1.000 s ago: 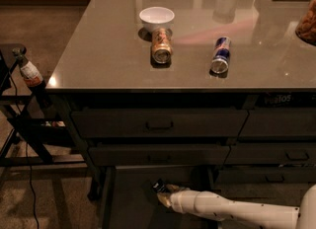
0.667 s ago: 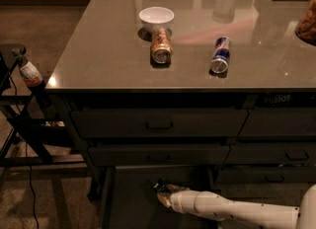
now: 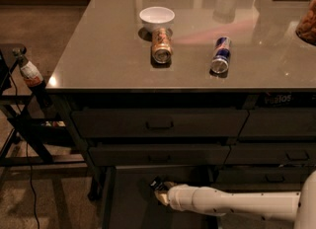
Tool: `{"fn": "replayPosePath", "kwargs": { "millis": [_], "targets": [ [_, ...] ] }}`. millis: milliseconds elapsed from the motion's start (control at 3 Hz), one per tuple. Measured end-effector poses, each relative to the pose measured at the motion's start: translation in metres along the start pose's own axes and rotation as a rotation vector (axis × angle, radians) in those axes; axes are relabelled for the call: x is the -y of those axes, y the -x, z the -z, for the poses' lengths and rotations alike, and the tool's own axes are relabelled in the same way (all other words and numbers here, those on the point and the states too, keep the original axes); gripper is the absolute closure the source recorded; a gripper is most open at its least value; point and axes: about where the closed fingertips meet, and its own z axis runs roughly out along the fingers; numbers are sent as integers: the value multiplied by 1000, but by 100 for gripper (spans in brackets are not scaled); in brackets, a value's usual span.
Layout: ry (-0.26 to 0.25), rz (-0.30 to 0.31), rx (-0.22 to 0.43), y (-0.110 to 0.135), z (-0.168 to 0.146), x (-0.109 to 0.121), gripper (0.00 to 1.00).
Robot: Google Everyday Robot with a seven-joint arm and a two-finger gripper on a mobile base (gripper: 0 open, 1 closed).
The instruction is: Pick rxbar blueberry from bottom drawer and place on counter
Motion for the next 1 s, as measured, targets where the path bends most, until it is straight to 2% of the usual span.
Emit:
{"fn": "replayPosePath", "kwargs": {
  "millis": [333,667,1000],
  "targets": [
    [-3,33,-18,18,14,-16,100],
    [28,83,-12,46,21,-36,100],
    [28,83,-11,46,21,-36,100]
  ]
}}
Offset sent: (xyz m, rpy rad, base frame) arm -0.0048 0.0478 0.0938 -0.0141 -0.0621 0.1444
